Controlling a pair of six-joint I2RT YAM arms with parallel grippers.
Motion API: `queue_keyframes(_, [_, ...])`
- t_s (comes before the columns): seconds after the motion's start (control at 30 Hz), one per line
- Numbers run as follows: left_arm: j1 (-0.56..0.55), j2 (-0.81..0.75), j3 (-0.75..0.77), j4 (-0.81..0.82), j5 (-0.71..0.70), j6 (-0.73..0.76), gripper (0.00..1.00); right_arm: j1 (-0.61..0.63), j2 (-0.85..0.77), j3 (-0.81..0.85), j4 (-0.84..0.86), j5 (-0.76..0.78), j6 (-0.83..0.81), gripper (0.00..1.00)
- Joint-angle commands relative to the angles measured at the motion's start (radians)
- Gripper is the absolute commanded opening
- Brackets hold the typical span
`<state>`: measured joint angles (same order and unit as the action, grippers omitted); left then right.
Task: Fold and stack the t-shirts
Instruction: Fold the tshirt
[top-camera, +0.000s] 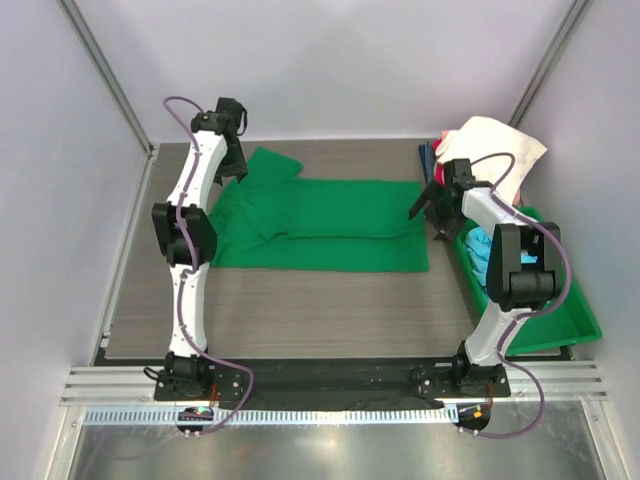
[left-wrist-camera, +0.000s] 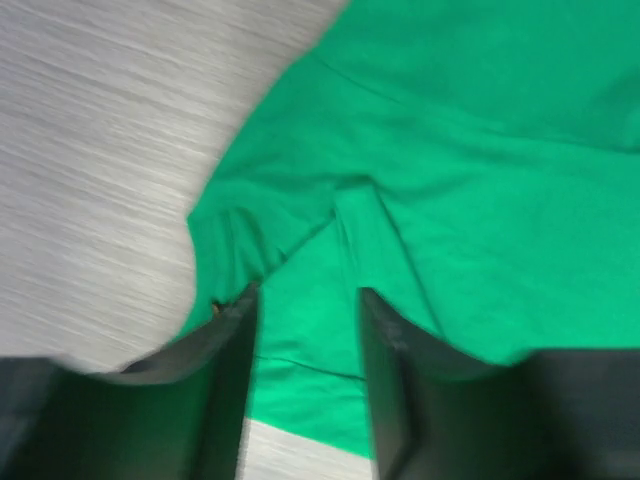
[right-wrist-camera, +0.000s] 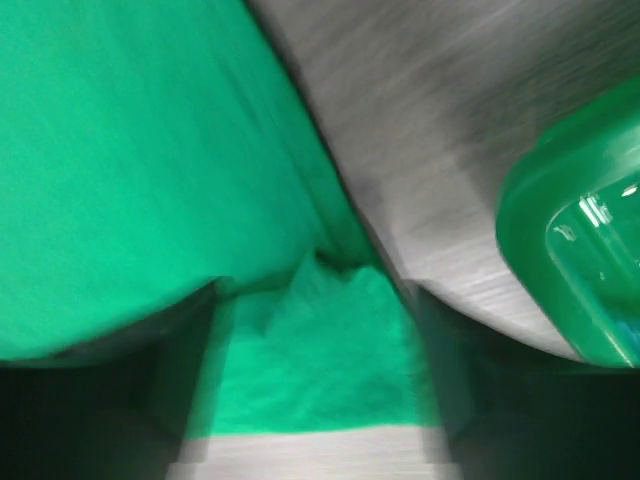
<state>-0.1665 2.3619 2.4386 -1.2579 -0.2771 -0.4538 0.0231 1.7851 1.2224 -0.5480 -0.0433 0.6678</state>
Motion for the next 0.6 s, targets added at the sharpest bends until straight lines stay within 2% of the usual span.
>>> queue_keyframes(0.0, [0.015, -0.065, 0.116, -0.120, 0.023, 0.026, 0.49, -0.011, -0.019, 0.100, 0.007, 0.003, -0.002, 0.98])
queue_keyframes(0.03, [0.016, -0.103, 0.049, -0.094, 0.015, 0.017, 0.57, -0.009, -0.029, 0.115, -0.015, 0.014, -0.014, 1.00])
queue_keyframes(0.07, [0.016, -0.148, -0.010, -0.065, -0.009, 0.014, 0.61, -0.011, -0.064, 0.124, -0.026, 0.023, -0.033, 1.00])
queue_keyframes(0.1, [0.016, -0.261, -0.153, -0.032, -0.023, 0.012, 0.65, -0.009, -0.087, 0.115, -0.026, 0.036, -0.040, 1.00])
queue_keyframes(0.13, [0.016, -0.309, -0.223, 0.030, -0.036, 0.001, 0.70, -0.011, -0.113, 0.102, -0.024, 0.036, -0.048, 1.00])
queue_keyframes(0.27, [0.022, -0.547, -0.536, 0.121, -0.056, -0.072, 0.71, -0.011, -0.275, -0.056, -0.010, -0.001, -0.073, 1.00])
queue_keyframes(0.3, [0.022, -0.643, -0.676, 0.179, -0.044, -0.089, 0.71, -0.009, -0.306, -0.095, 0.005, -0.010, -0.071, 1.00])
queue_keyframes(0.37, [0.027, -0.731, -0.818, 0.239, -0.028, -0.143, 0.70, -0.009, -0.357, -0.211, 0.023, -0.047, -0.065, 1.00])
queue_keyframes(0.4, [0.027, -0.778, -0.952, 0.300, -0.008, -0.161, 0.71, -0.011, -0.403, -0.253, 0.049, -0.068, -0.056, 1.00])
queue_keyframes(0.47, [0.032, -0.892, -1.077, 0.363, 0.013, -0.212, 0.71, -0.011, -0.440, -0.366, 0.080, -0.125, -0.047, 1.00])
queue_keyframes(0.5, [0.030, -0.923, -1.192, 0.423, 0.021, -0.227, 0.71, -0.009, -0.466, -0.397, 0.106, -0.139, -0.042, 1.00])
queue_keyframes(0.57, [0.030, -0.996, -1.289, 0.471, 0.033, -0.268, 0.71, -0.011, -0.481, -0.464, 0.134, -0.161, -0.030, 0.99])
